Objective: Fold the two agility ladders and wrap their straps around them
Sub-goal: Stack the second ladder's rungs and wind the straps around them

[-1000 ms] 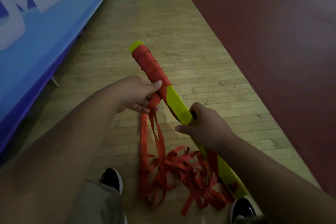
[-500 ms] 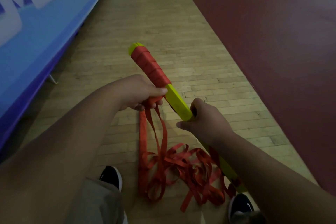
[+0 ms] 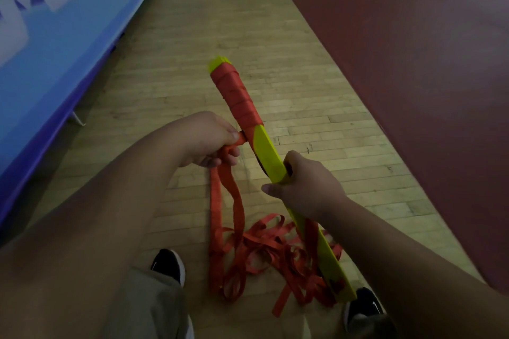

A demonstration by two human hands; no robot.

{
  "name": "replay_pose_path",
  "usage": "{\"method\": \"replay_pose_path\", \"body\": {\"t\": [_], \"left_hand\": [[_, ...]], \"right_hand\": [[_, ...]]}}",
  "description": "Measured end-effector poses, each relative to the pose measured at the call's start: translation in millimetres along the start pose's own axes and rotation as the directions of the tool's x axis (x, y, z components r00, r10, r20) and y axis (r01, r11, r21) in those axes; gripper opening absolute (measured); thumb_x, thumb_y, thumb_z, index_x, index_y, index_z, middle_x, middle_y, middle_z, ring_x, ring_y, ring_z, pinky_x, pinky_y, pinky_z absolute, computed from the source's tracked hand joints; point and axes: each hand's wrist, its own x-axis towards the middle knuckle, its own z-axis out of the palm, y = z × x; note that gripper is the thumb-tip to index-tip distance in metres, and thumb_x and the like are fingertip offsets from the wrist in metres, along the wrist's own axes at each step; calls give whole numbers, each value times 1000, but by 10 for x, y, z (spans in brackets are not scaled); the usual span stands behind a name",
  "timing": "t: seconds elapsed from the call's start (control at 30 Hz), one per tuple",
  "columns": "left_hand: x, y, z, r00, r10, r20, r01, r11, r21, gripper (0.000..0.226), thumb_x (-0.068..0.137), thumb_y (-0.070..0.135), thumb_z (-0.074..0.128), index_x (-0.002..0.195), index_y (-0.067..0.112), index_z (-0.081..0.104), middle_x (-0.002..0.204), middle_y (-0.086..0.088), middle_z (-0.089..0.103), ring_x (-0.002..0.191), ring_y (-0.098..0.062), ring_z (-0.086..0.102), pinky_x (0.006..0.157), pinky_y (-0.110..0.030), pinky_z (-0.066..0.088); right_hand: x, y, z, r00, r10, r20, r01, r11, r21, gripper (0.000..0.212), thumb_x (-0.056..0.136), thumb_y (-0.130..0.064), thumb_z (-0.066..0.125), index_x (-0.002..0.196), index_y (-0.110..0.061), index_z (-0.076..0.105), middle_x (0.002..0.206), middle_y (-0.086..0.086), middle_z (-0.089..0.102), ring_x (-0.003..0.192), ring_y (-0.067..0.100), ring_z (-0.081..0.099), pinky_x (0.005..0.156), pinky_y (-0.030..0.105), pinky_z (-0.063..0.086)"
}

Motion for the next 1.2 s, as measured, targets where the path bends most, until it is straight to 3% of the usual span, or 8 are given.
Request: {"method": "replay_pose_path", "body": {"t": [0.17,0.37,0.5,0.57,0.67,0.8,0.93,1.2], "left_hand": [[-13,20,86,998,46,-36,-45,999,27,19,111,26,63,107,10,73,85,-4,74,60,-10,77,46,-22,51],[11,95,273,973,50,-227,-54,998,-11,54,99,64,69,95,11,77,78,0,78,62,-13,79,48,-24,47],[44,119,306,950,54,-306,-53,999,14,56,97,63,71,85,9,76,62,1,76,56,-14,77,50,-26,47],[54,124,291,955,44,-293,-47,999,-4,50,99,58,71,86,10,75,58,3,73,53,-12,75,48,-24,46],[65,112,234,971,29,-236,-61,989,-131,38,100,50,72,96,12,76,76,0,75,56,-12,75,46,-22,47],[69,120,117,987,66,-148,-96,974,-205,34,104,45,70,105,12,77,80,0,75,66,-15,77,51,-25,49],[50,130,6,989,120,-89,-138,962,-234,30,112,35,60,100,10,70,82,-4,71,70,-17,78,55,-27,51],[74,44,-133,979,203,-31,-204,939,-277,34,116,35,50,107,11,73,90,-6,73,75,-16,78,58,-26,54]], "right_hand": [[-22,-24,3,998,-60,-13,60,997,-40,48,87,-64,82,97,-32,48,87,-8,63,79,18,64,70,44,59],[-63,-75,44,995,-89,-38,89,996,-9,45,89,-56,83,98,-32,46,91,-9,60,84,19,62,72,44,58],[-44,-43,72,998,-66,-3,66,995,71,47,90,-54,84,115,-36,48,92,-8,67,82,19,68,74,48,64],[-21,-22,49,997,-55,54,44,982,184,60,90,-51,85,137,-47,48,97,-8,71,84,17,73,79,48,66],[4,-32,-60,983,-56,176,-2,948,317,69,92,-48,86,150,-50,49,104,-7,73,91,13,73,86,42,64],[17,-49,-194,948,-29,317,-147,843,517,62,87,-56,88,140,-35,63,110,-3,79,98,15,78,89,36,61],[-9,-45,-299,900,-94,426,-218,750,624,41,96,-49,80,127,-23,74,100,-4,84,91,14,82,76,32,61],[44,10,-385,891,-183,415,-195,671,716,32,105,-36,69,127,-15,77,120,4,83,114,23,79,104,43,56]]}}
